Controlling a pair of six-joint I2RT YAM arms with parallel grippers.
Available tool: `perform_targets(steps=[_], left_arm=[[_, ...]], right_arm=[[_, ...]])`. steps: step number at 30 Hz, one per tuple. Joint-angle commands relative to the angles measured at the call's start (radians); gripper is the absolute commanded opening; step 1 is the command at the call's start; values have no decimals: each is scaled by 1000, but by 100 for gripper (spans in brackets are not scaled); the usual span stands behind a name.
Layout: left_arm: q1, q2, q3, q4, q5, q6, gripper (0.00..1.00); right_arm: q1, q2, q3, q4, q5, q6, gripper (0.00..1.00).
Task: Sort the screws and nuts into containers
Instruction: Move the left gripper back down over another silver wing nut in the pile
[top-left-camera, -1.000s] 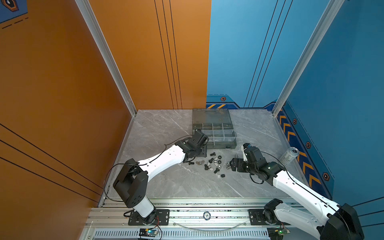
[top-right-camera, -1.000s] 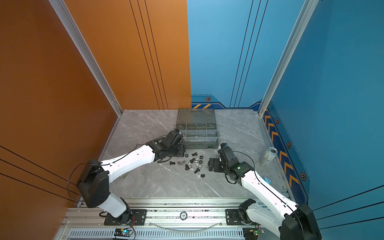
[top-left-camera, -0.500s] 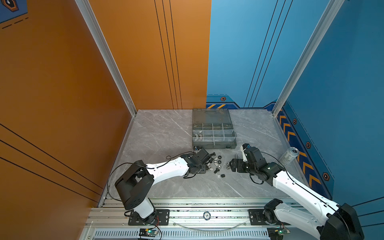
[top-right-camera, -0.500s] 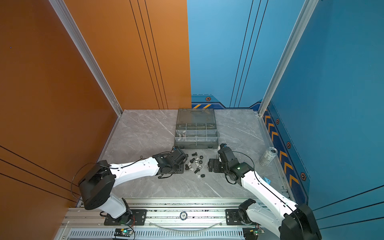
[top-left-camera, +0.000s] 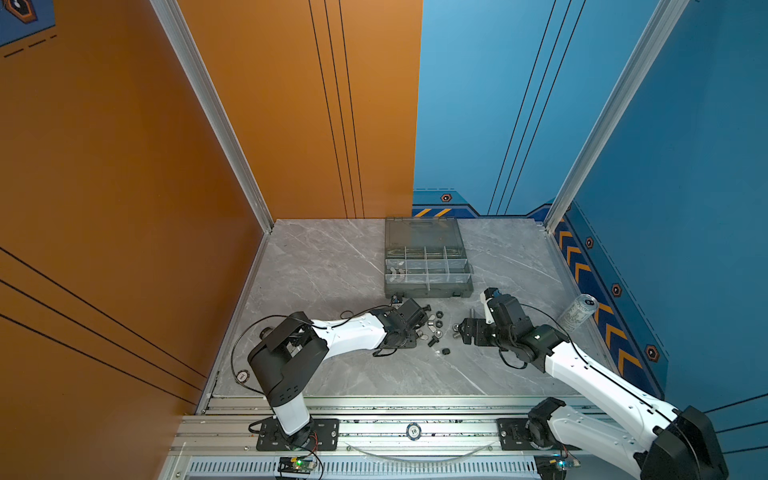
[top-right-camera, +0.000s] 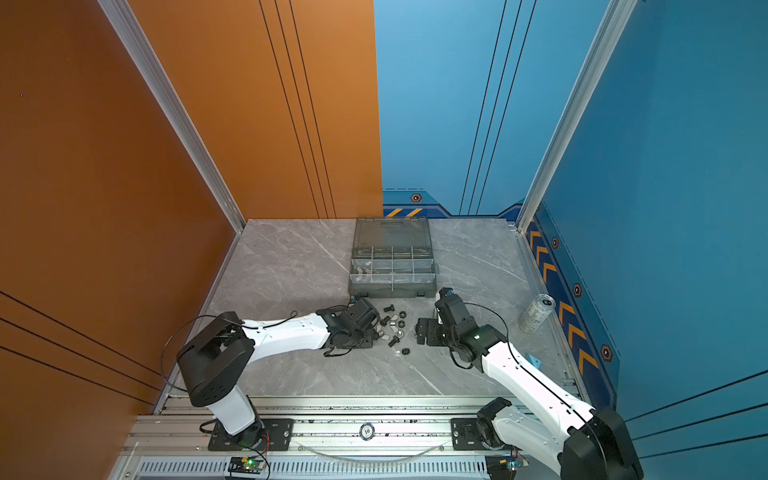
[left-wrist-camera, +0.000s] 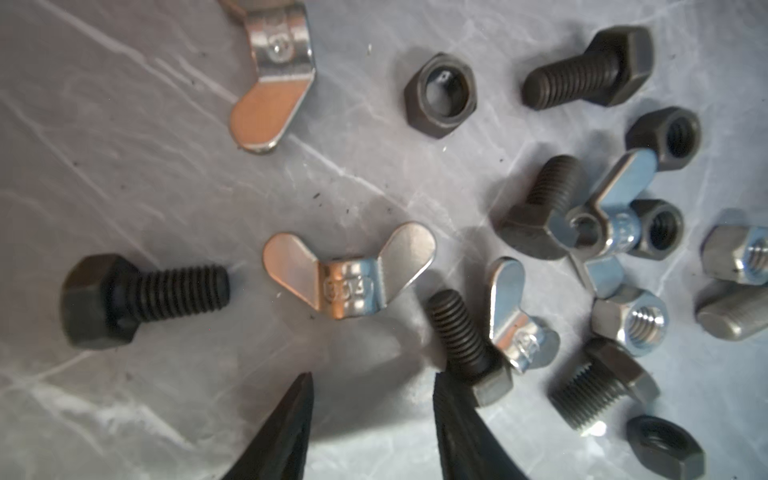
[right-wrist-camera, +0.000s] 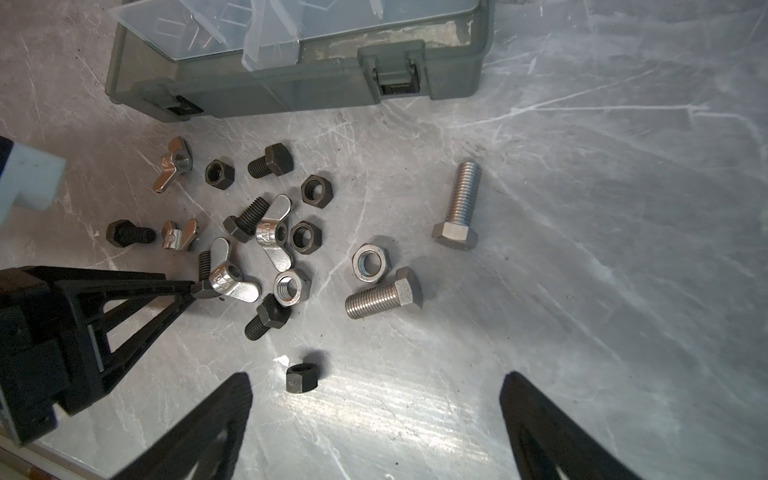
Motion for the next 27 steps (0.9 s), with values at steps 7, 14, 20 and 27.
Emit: perform_targets(steps=[7,14,20,27], left_arm=[[51,42,43,-35,17,54,49],[63,79,94,-30,19,63,49],[88,112,117,-22,34,89,49],[119,117,138,-36,35,119,55]], right_arm=[[4,-14,-15,7,-7,-8,96],[3,-14,-16,9,-4,-8,96],[3,-14,-17,3,-1,-10,96],[3,-13,-19,1,2,-8,96]])
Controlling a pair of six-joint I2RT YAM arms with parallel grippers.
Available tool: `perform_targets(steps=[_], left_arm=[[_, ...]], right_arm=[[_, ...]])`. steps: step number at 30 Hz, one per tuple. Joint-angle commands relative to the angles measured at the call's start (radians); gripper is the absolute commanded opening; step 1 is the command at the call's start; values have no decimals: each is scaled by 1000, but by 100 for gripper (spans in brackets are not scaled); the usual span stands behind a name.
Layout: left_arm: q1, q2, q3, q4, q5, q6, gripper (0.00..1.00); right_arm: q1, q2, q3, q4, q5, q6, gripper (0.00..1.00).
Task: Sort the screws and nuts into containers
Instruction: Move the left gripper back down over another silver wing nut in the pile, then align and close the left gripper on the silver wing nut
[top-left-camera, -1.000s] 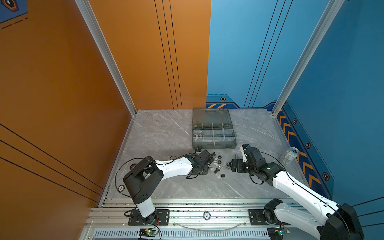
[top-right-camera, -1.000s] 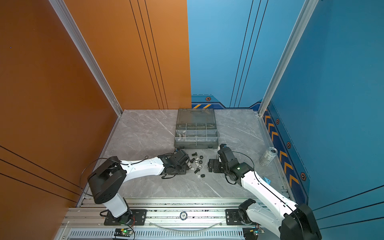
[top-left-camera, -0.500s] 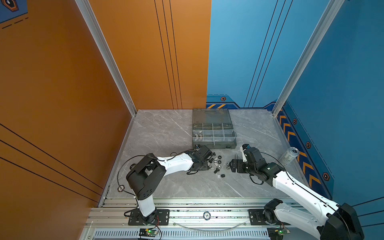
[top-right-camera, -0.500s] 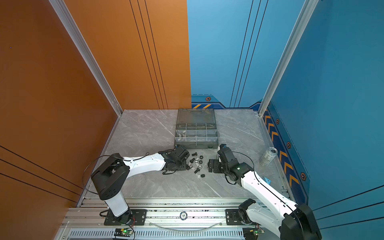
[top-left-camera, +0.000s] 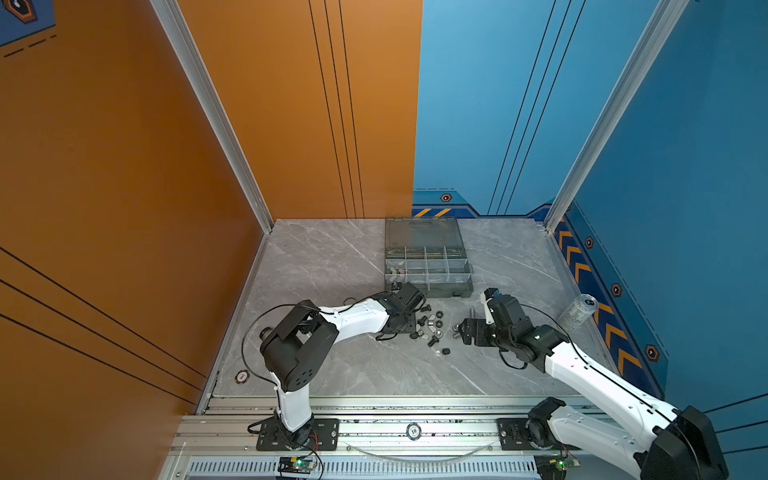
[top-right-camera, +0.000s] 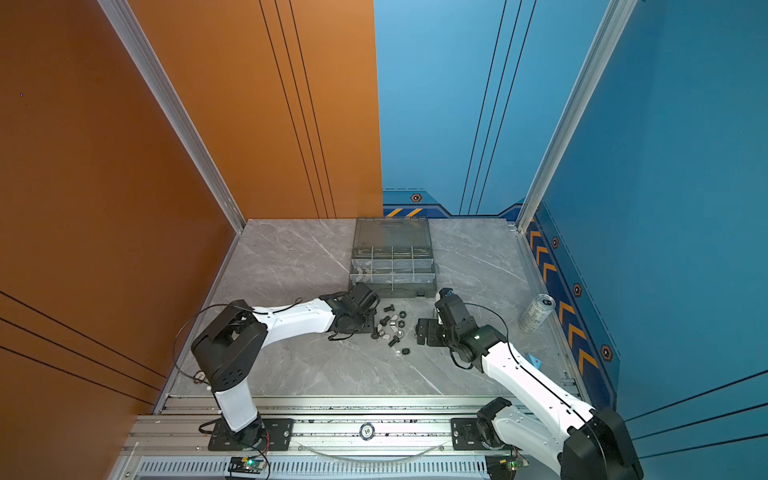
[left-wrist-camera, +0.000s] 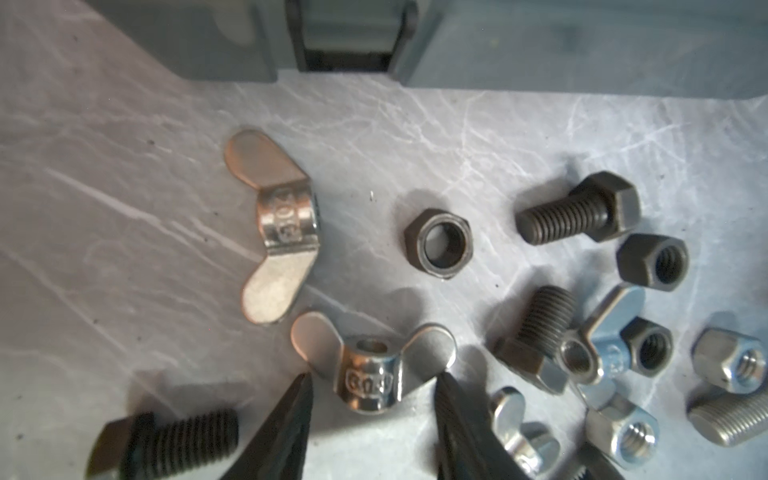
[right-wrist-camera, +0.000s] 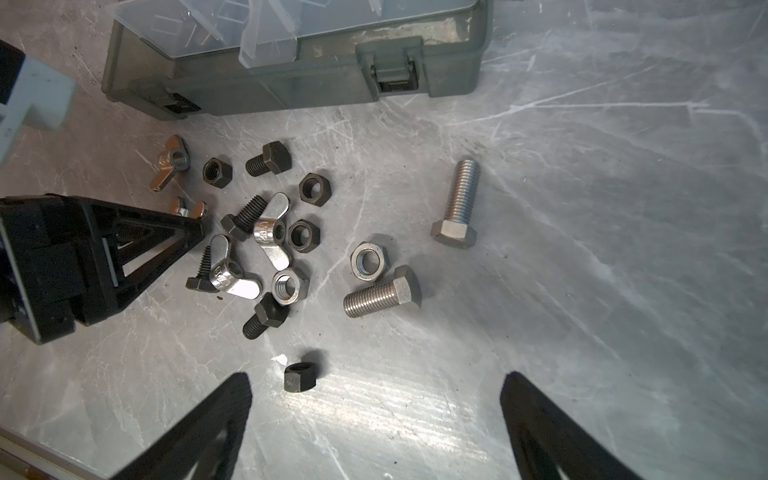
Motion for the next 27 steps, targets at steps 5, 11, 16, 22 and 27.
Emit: perform_targets(steps=[5,11,16,22,27], left_arm=[[24,19,28,-36,14,26,58],[25,21,39,-35,23,29,59],[27,30,67,-53,23,49,59],[28,60,106,-95,13,80,59],[33,73,118,-111,8,96,59]], right_arm=[[3,-9,-18,4,-1,-6,97],[3,-9,-20,4,-1,-5,97],[3,-10,-20,4,-1,-5,97],[3,-15,-26,3,1,-4,97],[3,-18,-29,3,4,-5,97]])
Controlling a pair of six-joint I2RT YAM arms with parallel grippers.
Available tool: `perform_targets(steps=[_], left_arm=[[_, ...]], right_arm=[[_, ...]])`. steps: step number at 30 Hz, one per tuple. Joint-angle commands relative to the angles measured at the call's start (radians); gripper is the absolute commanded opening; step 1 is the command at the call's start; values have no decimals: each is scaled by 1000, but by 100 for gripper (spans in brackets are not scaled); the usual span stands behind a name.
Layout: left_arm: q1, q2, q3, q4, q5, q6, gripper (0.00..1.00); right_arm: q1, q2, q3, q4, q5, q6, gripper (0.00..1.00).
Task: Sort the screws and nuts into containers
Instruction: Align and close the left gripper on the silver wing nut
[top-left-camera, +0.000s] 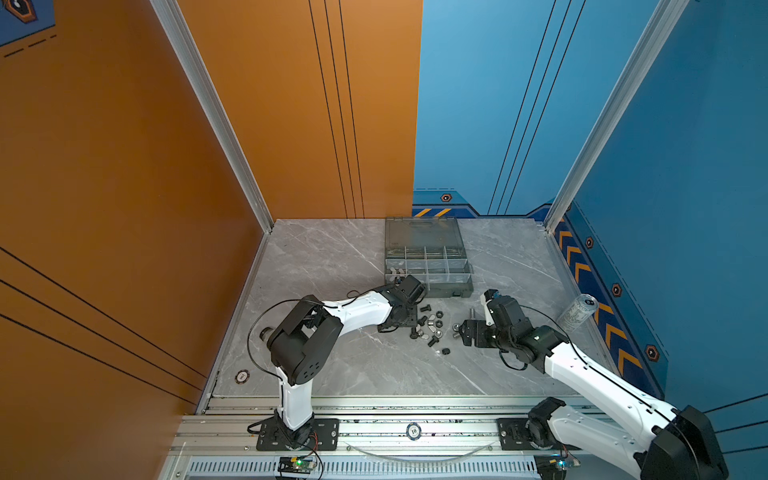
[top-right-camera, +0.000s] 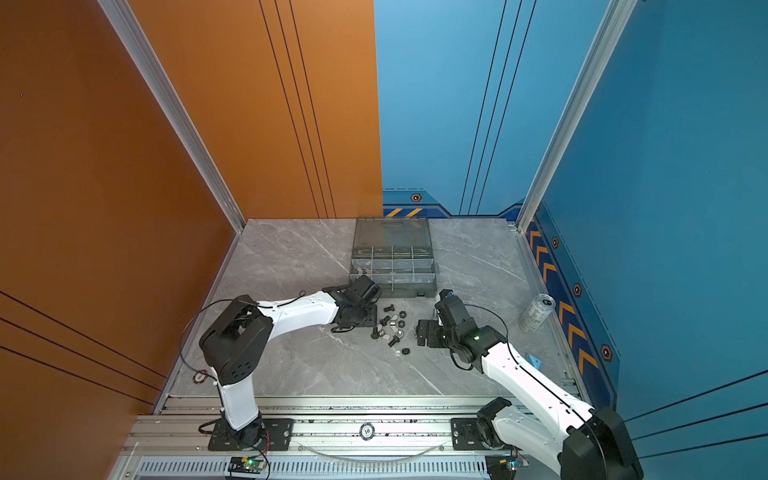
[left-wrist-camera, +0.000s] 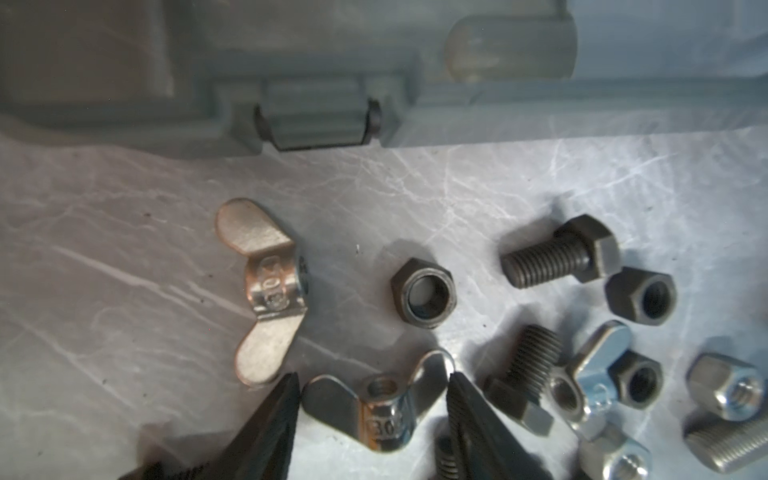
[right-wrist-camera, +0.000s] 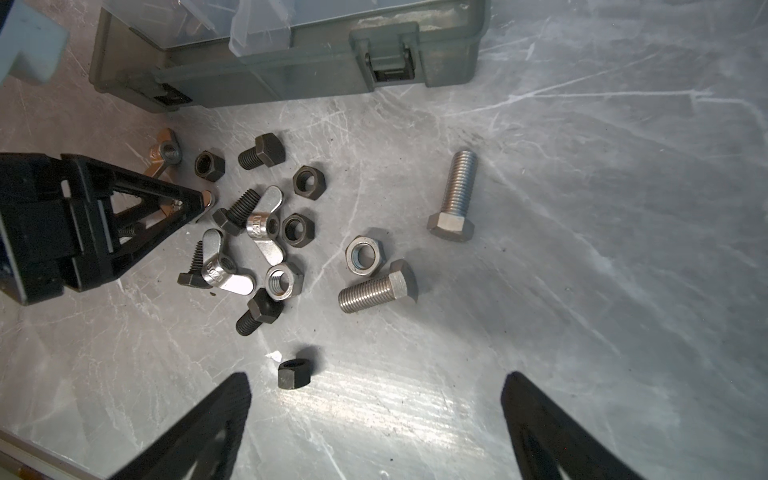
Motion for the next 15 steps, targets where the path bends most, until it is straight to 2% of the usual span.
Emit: perform_targets(steps=[1,15], left_arm=[[13,17,26,-54,1,29,59],[14,37,56,-54,17,34,60]], right_arm=[[2,-18,-16,3,4,-5,97],[3,-23,-22,4,5,-8,97]])
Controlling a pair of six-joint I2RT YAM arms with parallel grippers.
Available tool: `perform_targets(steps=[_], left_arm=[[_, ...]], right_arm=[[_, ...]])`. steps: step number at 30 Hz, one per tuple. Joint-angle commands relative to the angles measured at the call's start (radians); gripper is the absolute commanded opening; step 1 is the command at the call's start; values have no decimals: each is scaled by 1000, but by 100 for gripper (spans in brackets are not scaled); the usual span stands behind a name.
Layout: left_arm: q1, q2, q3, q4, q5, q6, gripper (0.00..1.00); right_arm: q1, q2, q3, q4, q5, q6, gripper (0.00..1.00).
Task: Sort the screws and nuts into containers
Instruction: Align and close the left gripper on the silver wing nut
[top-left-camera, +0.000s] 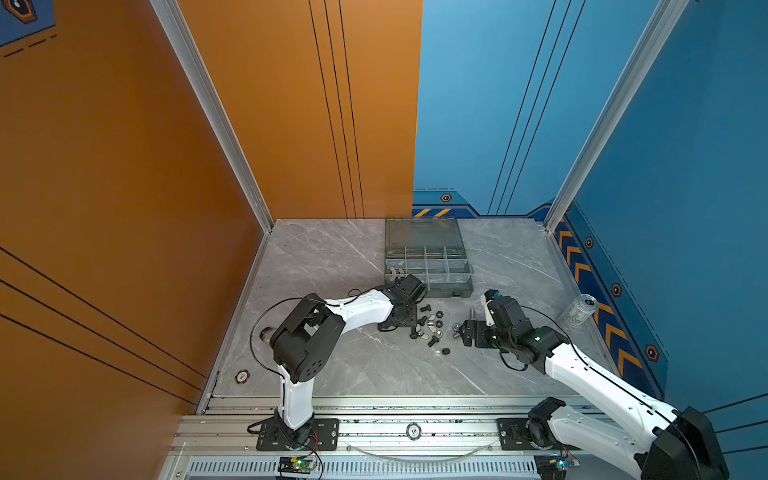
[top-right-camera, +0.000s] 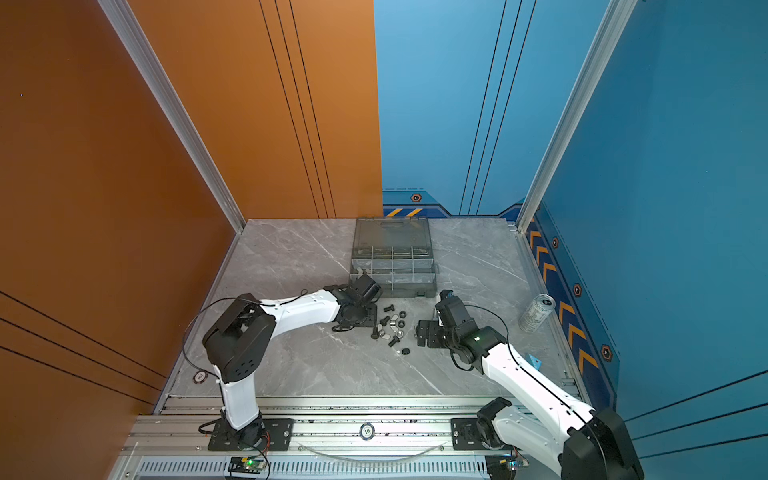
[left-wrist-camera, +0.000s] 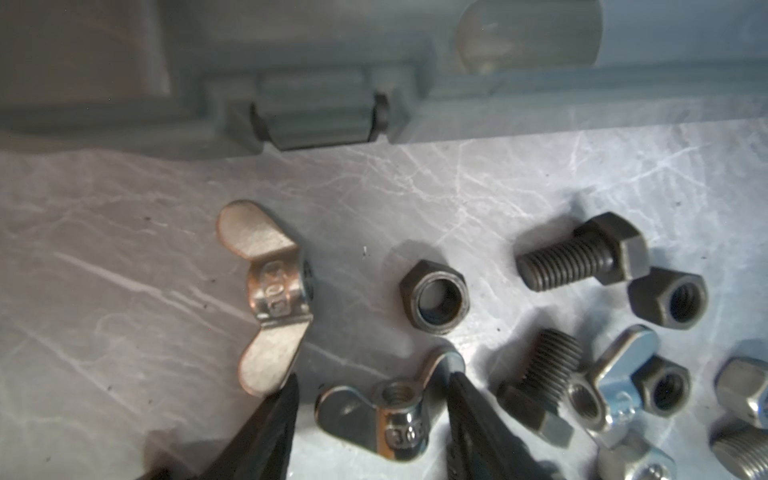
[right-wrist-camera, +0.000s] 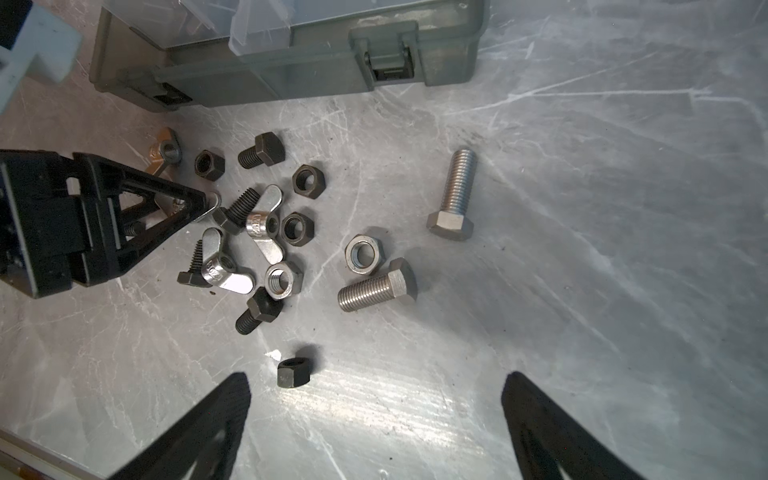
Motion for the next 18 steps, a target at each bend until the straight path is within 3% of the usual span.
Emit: perform_targets(steps=[1,18], left_arm=[[9,19,32,-30,18,20,60],[10,65,82,-30,34,22,61]], right_arm=[[3,-14,-18,3,6,-8,97],[2,-17,-23,4,10,-9,97]])
